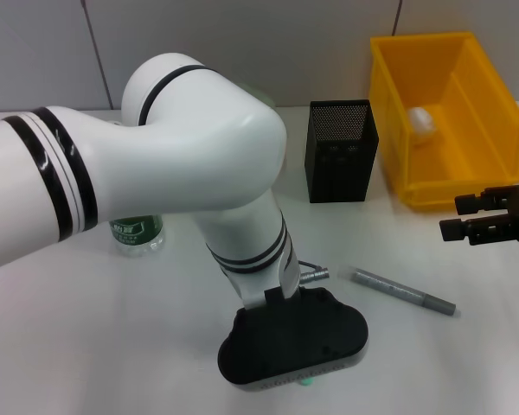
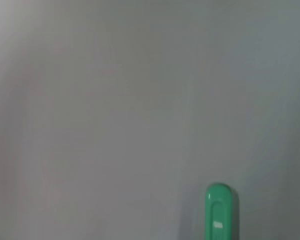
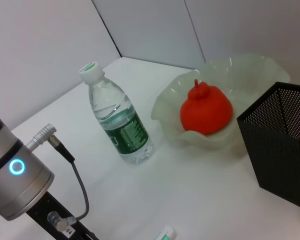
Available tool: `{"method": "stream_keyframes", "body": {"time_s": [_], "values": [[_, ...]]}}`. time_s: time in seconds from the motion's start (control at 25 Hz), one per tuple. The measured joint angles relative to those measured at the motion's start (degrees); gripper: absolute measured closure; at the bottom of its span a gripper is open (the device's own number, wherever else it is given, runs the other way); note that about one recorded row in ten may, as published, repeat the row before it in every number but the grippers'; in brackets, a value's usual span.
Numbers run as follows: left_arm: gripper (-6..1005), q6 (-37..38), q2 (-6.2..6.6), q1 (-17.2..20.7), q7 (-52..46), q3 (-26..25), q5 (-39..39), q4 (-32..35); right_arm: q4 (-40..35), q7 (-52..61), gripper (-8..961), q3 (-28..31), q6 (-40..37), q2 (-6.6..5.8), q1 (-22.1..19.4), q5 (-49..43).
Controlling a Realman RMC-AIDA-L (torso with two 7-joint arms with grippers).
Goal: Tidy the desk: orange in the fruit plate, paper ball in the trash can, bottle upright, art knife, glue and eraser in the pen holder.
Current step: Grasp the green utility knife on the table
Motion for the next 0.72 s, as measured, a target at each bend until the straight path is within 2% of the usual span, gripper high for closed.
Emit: {"method": "stream_keyframes", "body": {"time_s": [0.72], "values": [[643, 0.6, 0.01, -1.0, -0.5, 0.4, 0.0, -0.2, 0.0, 0.0, 178, 0.0, 0.0, 0.00, 0.0, 0.0]]}}
